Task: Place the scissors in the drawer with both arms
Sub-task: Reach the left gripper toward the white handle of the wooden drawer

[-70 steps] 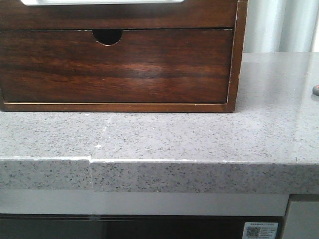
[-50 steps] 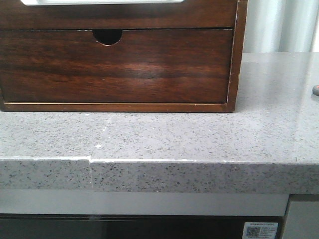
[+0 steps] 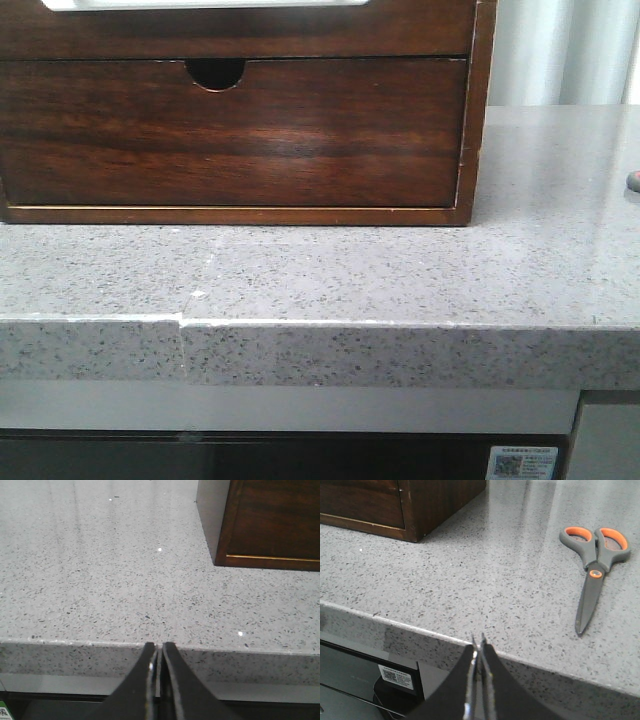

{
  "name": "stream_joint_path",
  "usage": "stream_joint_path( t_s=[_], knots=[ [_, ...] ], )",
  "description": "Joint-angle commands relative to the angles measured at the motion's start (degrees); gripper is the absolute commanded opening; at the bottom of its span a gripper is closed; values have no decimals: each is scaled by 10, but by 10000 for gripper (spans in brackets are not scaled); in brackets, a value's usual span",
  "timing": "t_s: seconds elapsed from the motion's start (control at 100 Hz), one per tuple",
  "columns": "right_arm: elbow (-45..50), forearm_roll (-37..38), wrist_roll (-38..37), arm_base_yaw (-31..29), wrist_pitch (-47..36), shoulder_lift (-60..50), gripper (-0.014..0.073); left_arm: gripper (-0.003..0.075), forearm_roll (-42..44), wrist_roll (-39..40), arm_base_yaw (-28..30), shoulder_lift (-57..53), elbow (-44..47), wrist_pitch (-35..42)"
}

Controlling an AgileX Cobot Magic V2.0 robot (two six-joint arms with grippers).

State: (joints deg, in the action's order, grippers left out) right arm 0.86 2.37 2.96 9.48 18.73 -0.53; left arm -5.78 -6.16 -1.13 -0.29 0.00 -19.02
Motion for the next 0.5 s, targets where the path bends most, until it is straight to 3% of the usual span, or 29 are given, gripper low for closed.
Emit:
stream_joint_path(
  t_s=[0.0,0.17,0.3,0.49],
  knots=[
    [6,8,1,-3,-11,-11,-8,-19,-8,4,-4,-17,14,17],
    [6,8,1,-3,-21,-11,-8,-19,-8,4,-4,-17,14,17],
    [6,6,0,-3,-93,-11,-8,-19,-23,4,-4,-17,14,35],
    [6,-194,0,-3,-213,-11,-8,-19,-424,4,-4,-17,14,78]
  ],
)
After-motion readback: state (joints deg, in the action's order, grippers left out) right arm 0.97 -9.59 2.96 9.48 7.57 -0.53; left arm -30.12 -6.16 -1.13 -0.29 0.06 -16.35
